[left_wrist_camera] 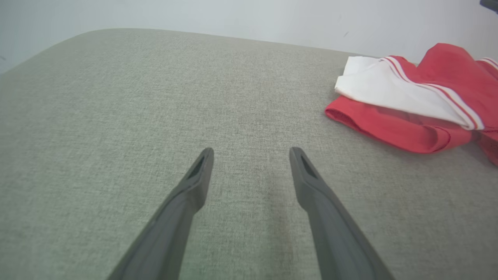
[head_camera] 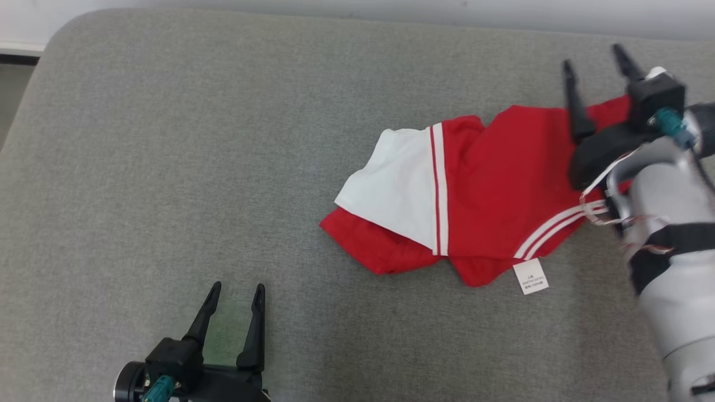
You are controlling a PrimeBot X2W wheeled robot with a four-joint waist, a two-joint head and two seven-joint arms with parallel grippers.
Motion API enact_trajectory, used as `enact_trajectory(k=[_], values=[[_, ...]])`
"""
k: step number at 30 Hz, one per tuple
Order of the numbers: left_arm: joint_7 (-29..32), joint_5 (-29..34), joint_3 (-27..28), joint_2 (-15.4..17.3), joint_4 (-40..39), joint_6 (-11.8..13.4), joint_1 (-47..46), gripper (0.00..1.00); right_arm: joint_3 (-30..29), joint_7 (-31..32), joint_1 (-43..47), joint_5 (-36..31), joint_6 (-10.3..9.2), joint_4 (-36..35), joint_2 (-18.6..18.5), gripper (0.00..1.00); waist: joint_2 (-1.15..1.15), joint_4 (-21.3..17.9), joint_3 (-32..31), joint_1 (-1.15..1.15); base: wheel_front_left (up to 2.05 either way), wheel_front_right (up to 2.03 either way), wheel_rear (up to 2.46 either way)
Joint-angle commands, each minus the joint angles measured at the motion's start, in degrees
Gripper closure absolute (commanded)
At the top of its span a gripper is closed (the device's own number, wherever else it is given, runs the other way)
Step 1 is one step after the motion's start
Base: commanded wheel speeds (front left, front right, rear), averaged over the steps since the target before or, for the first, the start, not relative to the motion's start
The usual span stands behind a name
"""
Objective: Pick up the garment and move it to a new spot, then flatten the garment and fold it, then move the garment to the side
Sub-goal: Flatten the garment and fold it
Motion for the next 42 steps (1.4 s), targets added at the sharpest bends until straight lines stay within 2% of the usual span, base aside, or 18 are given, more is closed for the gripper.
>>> enact_trajectory(k=[1,5,7,9,18,22,26,42], values=[[-0.2,0.2,0.1,0.0,0.0,0.1,0.0,0.00,0.9,-0.2,2.8,2.5,-0.17,-2.2,1.4,0.00,-0.01,-1.7,-1.3,0.00,0.00,0.00,0.00],[-0.2,0.0,0.1,-0.1,0.3,0.1,0.5,0.00,6.4,-0.2,9.1,8.7,-0.17,-9.3,3.6,0.00,-0.01,-3.0,-2.4,0.00,0.00,0.00,0.00],[-0.2,-0.2,0.0,0.0,0.5,0.1,0.7,0.00,11.8,-0.2,13.6,12.7,-0.17,-14.1,4.1,0.00,-0.01,-3.6,-3.1,0.00,0.00,0.00,0.00],[-0.2,-0.3,0.0,0.0,0.4,0.1,0.8,0.00,14.7,-0.1,16.2,15.5,-0.17,-16.9,4.2,0.00,-0.01,-3.7,-3.4,0.00,0.00,0.00,0.00],[-0.2,-0.9,-0.3,-0.1,0.6,0.1,1.7,0.00,28.0,-0.1,21.8,23.8,-0.17,-23.8,3.2,0.00,-0.01,-3.2,-4.3,0.00,0.00,0.00,0.00],[-0.2,-1.5,-0.8,-0.1,0.5,0.3,1.8,0.00,33.3,-0.1,21.8,24.7,-0.17,-22.5,2.6,0.00,-0.01,-2.4,-4.3,0.00,0.00,0.00,0.00],[-0.2,-2.1,-1.4,-0.1,0.4,0.6,1.8,0.00,35.5,-0.1,20.1,23.8,-0.17,-19.4,2.2,0.00,-0.01,-1.6,-3.9,0.00,0.00,0.00,0.00],[-0.2,-4.4,-3.6,-0.1,0.0,1.8,1.0,0.00,37.4,0.0,15.1,19.8,-0.17,-9.6,4.6,0.06,-0.01,1.9,-2.1,0.00,0.00,0.00,0.00]])
